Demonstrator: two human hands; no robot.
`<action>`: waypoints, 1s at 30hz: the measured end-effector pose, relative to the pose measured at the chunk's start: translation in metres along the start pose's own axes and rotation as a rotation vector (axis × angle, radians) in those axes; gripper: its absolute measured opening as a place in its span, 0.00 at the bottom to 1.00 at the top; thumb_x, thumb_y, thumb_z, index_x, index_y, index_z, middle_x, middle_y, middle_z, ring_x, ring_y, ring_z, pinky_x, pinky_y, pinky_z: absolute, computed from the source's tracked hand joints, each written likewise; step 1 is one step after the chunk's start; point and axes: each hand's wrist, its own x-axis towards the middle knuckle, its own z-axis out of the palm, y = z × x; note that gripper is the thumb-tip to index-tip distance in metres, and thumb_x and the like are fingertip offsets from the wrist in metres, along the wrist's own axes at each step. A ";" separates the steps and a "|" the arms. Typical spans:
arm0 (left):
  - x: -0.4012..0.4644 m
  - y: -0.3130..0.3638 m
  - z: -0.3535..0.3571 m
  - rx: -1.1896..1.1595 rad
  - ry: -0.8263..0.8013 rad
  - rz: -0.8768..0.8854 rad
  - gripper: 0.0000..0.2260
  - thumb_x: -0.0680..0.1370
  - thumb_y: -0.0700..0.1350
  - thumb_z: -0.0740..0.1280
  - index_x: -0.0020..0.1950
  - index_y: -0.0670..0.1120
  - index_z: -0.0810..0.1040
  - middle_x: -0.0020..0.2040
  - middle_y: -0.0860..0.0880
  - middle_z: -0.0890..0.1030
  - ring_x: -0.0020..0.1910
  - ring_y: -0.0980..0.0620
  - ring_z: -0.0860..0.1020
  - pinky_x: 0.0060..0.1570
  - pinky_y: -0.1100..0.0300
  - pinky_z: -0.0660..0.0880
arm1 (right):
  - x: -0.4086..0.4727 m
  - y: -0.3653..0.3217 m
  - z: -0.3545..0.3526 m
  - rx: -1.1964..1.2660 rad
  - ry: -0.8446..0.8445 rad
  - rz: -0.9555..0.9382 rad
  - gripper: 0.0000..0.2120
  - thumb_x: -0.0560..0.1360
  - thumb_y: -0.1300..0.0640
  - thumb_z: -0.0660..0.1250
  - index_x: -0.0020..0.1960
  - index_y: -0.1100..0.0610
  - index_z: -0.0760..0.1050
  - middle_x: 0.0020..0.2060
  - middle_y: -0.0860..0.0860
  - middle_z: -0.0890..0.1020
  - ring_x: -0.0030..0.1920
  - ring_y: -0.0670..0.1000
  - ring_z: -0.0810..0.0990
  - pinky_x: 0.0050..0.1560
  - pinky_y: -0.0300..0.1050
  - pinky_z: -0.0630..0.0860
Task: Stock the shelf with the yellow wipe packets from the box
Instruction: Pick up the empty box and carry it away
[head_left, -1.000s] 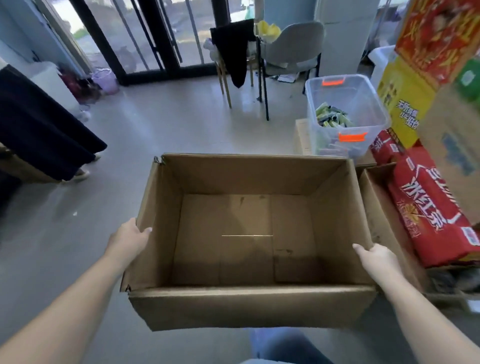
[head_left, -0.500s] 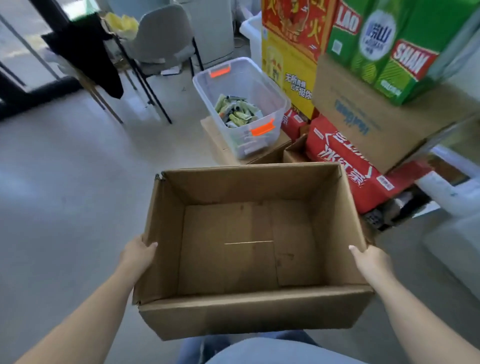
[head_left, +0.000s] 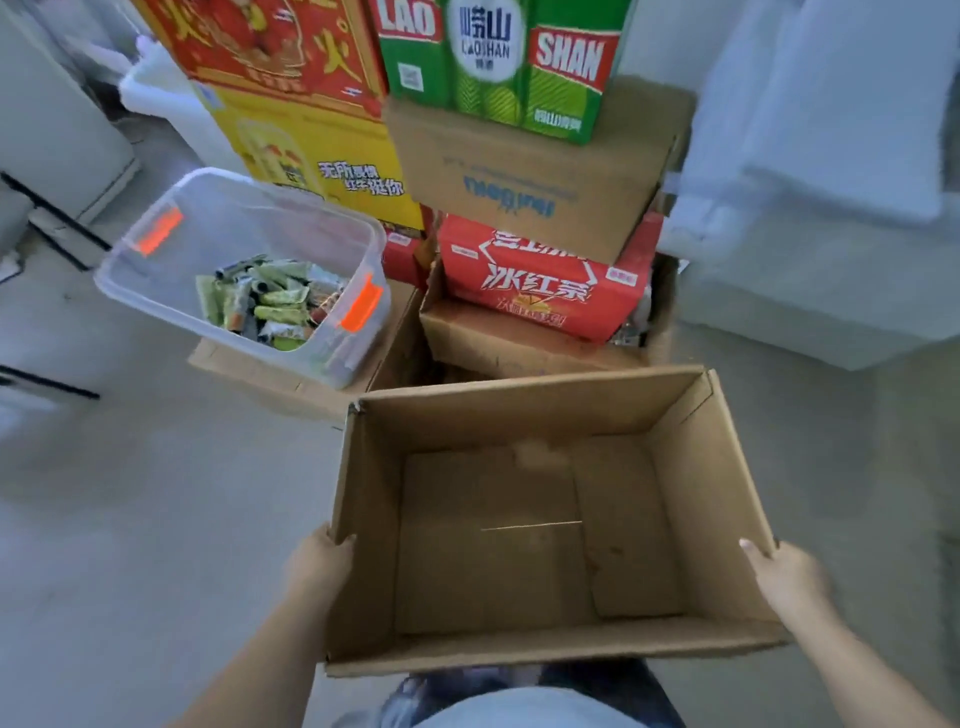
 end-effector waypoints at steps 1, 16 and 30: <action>0.006 0.008 -0.002 0.039 -0.004 0.019 0.10 0.78 0.42 0.63 0.55 0.37 0.75 0.44 0.40 0.79 0.44 0.41 0.78 0.44 0.53 0.74 | -0.005 0.004 0.006 0.015 0.013 0.035 0.20 0.78 0.54 0.61 0.52 0.74 0.75 0.51 0.70 0.78 0.53 0.67 0.77 0.50 0.53 0.71; 0.067 0.079 0.018 0.267 -0.031 0.062 0.14 0.79 0.43 0.61 0.62 0.39 0.72 0.53 0.38 0.79 0.51 0.38 0.77 0.52 0.48 0.75 | 0.026 -0.007 0.052 0.138 -0.141 0.188 0.21 0.79 0.51 0.57 0.51 0.71 0.74 0.50 0.67 0.79 0.53 0.64 0.76 0.44 0.48 0.68; 0.211 0.127 0.100 0.274 0.008 0.176 0.12 0.79 0.44 0.62 0.60 0.40 0.73 0.47 0.41 0.76 0.44 0.44 0.73 0.45 0.53 0.70 | 0.125 -0.052 0.156 0.281 -0.045 0.304 0.20 0.79 0.52 0.58 0.52 0.70 0.74 0.50 0.67 0.78 0.53 0.66 0.76 0.46 0.50 0.68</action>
